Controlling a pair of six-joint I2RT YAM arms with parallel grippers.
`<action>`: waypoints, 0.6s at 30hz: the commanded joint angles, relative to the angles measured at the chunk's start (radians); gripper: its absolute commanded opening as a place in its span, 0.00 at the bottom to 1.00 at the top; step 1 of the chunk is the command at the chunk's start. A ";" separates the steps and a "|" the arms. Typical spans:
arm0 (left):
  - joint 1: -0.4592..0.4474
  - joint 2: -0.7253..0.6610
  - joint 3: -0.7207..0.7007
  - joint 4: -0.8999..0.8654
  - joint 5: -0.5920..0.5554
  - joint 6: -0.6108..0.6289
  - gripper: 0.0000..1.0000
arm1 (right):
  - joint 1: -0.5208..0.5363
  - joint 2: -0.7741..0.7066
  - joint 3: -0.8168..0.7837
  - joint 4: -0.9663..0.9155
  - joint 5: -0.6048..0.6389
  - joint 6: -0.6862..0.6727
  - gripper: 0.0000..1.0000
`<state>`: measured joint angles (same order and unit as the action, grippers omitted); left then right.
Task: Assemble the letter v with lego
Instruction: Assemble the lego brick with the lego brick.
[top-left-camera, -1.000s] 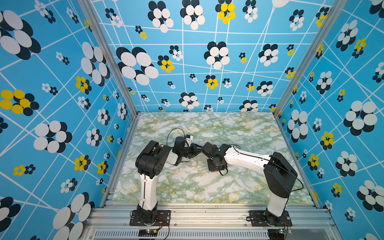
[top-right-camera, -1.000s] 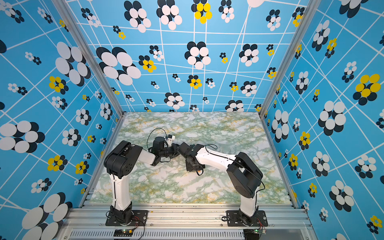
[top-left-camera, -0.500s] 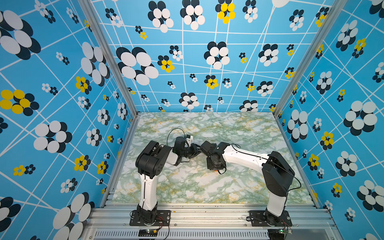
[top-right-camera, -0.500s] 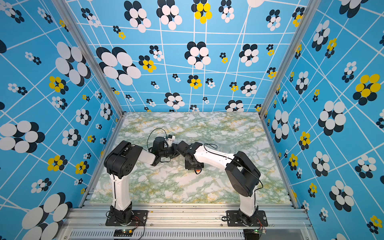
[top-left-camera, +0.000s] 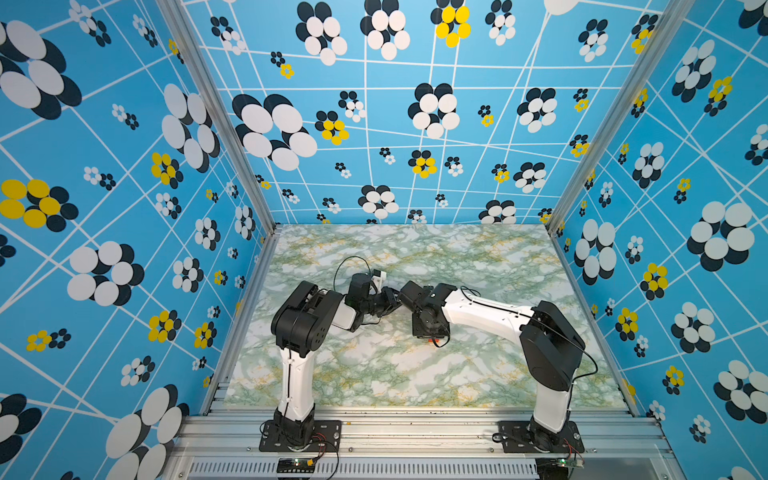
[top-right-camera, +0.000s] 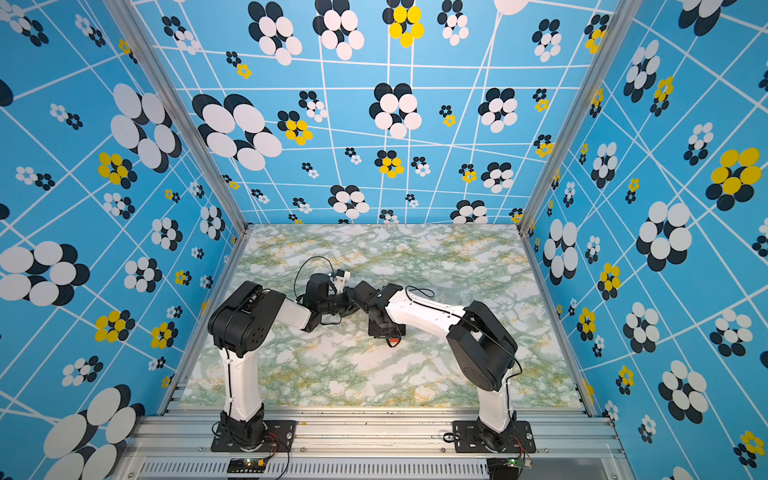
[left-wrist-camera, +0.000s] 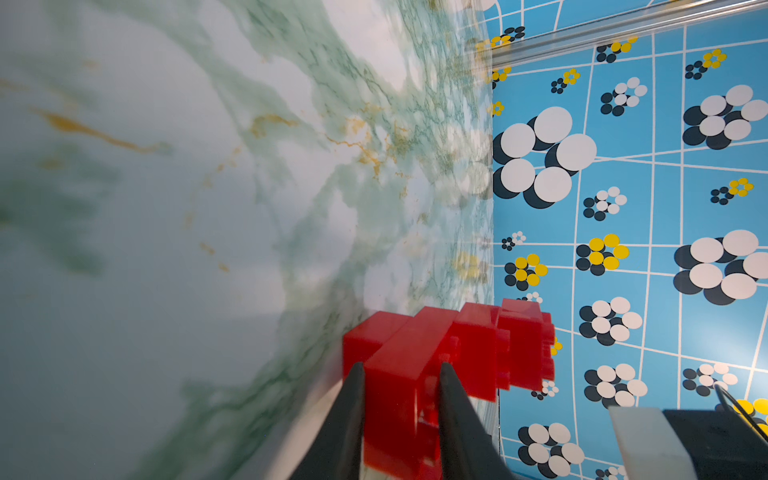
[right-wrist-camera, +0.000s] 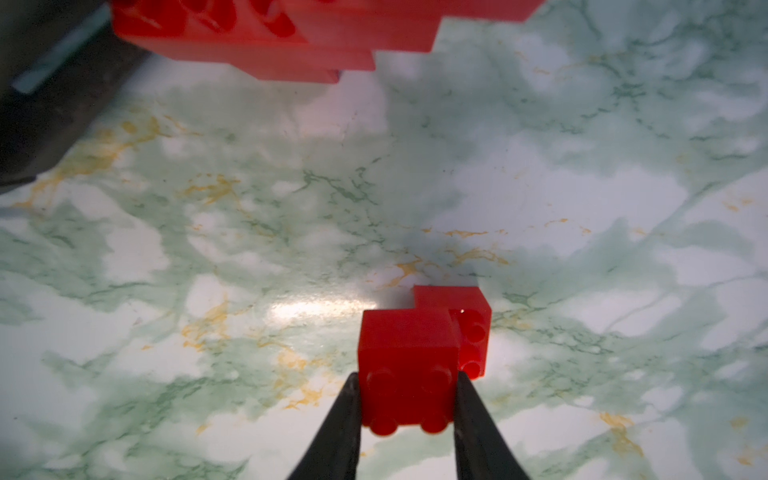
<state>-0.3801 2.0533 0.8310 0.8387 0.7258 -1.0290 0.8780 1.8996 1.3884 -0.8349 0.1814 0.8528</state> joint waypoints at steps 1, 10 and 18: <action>-0.005 -0.016 -0.012 0.016 -0.002 -0.003 0.00 | 0.013 0.019 -0.004 -0.043 0.009 0.026 0.19; -0.007 -0.019 -0.013 0.019 -0.004 -0.005 0.00 | 0.024 -0.018 -0.041 -0.047 0.010 0.051 0.17; -0.006 -0.019 -0.017 0.029 -0.006 -0.010 0.00 | 0.019 -0.006 -0.042 -0.054 0.038 0.045 0.16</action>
<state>-0.3805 2.0533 0.8310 0.8394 0.7254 -1.0363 0.8959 1.8889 1.3617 -0.8547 0.1940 0.8806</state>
